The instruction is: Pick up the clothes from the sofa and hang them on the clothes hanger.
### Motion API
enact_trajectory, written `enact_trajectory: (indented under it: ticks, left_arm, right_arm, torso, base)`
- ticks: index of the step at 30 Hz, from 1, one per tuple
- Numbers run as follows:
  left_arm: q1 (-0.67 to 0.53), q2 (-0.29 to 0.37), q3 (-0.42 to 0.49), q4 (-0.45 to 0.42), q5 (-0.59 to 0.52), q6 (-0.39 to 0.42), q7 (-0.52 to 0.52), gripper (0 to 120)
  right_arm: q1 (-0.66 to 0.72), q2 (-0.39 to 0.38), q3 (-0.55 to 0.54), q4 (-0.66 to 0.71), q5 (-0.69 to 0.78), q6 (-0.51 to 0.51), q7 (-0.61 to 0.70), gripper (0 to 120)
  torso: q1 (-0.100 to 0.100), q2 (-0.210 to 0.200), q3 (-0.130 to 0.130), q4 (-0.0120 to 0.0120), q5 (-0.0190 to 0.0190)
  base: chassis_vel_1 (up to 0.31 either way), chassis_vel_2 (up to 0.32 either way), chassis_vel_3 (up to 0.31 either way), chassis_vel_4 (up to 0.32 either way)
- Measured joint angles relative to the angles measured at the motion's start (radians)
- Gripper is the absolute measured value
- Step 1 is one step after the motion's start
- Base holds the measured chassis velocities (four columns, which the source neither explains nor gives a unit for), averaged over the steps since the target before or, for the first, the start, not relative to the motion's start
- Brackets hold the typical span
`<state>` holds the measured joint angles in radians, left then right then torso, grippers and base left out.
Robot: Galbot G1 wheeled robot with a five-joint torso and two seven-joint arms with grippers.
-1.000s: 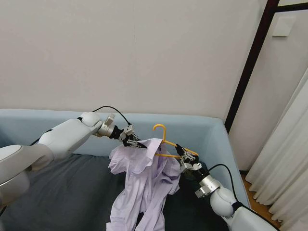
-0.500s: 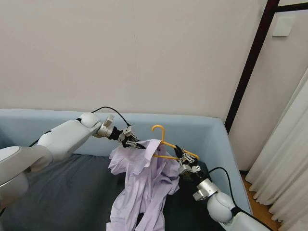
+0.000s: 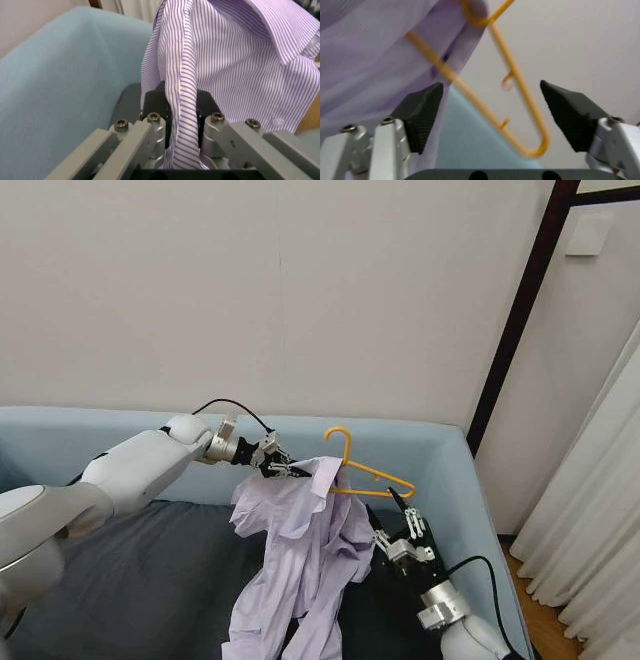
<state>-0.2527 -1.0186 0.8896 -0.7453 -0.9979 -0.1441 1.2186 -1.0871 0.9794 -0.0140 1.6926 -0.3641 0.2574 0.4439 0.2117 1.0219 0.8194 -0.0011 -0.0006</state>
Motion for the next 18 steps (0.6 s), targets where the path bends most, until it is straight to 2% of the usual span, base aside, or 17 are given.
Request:
enact_trajectory:
  ticks: [4, 11, 14, 18]
  left_arm:
    - [-0.015, 0.007, -0.001, -0.020, -0.039, 0.015, -0.015, 8]
    - [-0.021, 0.015, 0.003, -0.046, -0.062, 0.025, -0.030, 8]
    - [-0.025, 0.023, 0.008, -0.070, -0.082, 0.034, -0.041, 8]
    - [-0.032, 0.029, 0.016, -0.083, -0.106, 0.040, -0.050, 8]
  right_arm:
    - [-0.030, 0.032, -0.029, -0.089, 0.000, -0.005, -0.011, 98]
    - [-0.007, 0.090, -0.093, -0.155, 0.073, -0.050, -0.016, 100]
    - [0.028, 0.147, -0.137, -0.197, 0.149, -0.104, 0.009, 100]
    - [0.056, 0.198, -0.160, -0.249, 0.158, -0.123, 0.023, 100]
  torso:
    - [0.000, 0.000, 0.000, -0.0001, 0.0003]
    - [0.000, 0.000, 0.000, 0.0001, -0.0002]
    - [0.000, 0.000, 0.000, 0.0001, -0.0002]
    - [0.000, 0.000, 0.000, -0.0001, -0.0002]
  base:
    - [0.000, 0.000, 0.000, 0.000]
    - [0.000, 0.000, 0.000, 0.000]
    - [0.000, 0.000, 0.000, 0.000]
    - [0.000, 0.000, 0.000, 0.000]
